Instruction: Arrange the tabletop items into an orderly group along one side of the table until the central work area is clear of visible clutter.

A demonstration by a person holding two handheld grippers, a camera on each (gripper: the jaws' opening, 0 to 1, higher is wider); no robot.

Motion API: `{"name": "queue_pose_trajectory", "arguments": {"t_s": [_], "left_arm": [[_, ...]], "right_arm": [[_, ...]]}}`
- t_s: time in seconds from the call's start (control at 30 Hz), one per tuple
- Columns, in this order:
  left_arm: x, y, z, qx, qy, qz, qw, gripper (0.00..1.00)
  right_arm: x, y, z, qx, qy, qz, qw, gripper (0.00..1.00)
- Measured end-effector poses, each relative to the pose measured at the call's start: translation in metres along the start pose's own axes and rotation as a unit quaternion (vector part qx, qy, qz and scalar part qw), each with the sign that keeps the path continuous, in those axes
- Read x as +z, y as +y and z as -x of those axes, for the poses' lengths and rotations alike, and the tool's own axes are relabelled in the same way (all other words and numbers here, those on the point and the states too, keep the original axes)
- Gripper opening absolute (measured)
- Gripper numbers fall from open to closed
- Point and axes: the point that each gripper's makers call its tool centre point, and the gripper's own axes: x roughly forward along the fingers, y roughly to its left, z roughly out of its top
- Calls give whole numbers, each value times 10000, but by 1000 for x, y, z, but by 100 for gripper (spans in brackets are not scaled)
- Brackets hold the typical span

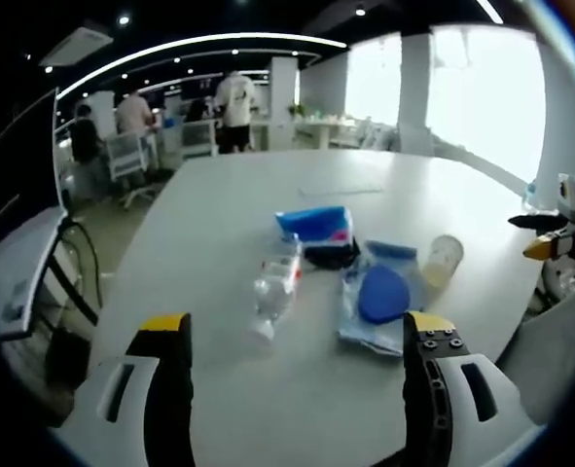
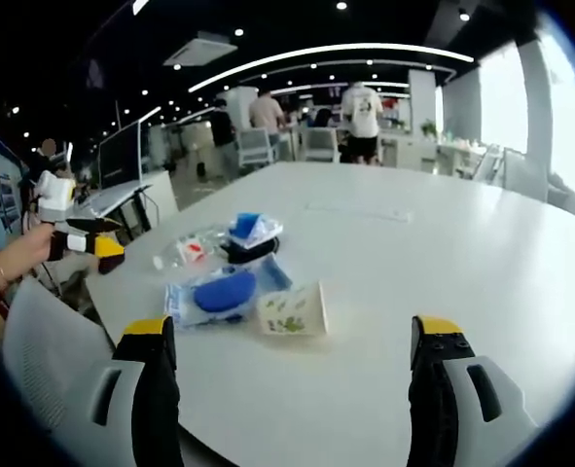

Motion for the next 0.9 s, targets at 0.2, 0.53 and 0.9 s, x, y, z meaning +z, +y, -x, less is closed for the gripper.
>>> {"name": "queue_pose_trajectory", "arguments": {"t_s": [0.2,0.53,0.9], "left_arm": [[-5,7,-12,-8,89,15,10000,85],[-17,20,-33,-67,308,-172,9994,82],[-35,32,-54,-89,553,-188,9982,76]], "right_arm": [[-1,-4,-10,-9,67,-9,10000,99],[1,-6,-27,29,87,-15,10000,99],[-1,-2,-43,91,161,-80,9998,98]]}}
